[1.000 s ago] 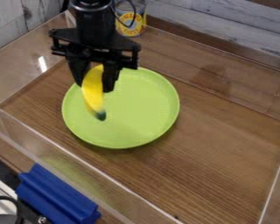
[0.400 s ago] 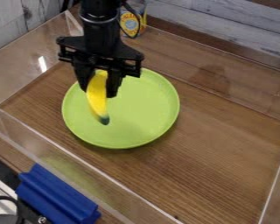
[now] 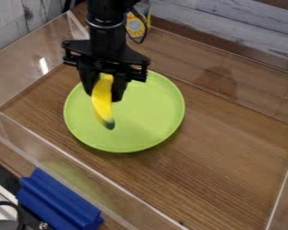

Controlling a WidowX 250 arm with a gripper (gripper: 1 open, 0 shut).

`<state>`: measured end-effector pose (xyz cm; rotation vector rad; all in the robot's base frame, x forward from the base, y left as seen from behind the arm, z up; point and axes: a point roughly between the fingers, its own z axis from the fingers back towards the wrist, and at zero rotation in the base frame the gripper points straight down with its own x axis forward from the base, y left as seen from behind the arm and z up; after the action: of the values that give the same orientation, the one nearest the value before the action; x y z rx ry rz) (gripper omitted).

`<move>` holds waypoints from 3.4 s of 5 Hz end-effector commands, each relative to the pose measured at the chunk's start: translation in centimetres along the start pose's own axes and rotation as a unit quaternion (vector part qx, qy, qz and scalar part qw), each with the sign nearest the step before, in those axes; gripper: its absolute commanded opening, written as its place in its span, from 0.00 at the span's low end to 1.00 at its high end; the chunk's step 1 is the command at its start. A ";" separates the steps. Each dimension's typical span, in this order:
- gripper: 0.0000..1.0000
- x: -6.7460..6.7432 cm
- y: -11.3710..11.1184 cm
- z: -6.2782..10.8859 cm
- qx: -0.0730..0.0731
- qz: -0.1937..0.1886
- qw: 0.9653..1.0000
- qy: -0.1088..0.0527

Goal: Put the banana in the green plate

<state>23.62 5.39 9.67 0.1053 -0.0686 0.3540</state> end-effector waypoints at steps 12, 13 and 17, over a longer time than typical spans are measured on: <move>1.00 3.1 -1.4 -0.7 -0.021 0.008 1.000 0.001; 1.00 3.3 -1.8 0.8 -0.041 -0.003 0.999 -0.007; 1.00 2.7 -3.2 2.7 -0.065 -0.088 0.994 -0.008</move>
<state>26.67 3.19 10.92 -0.0151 -0.0421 0.1807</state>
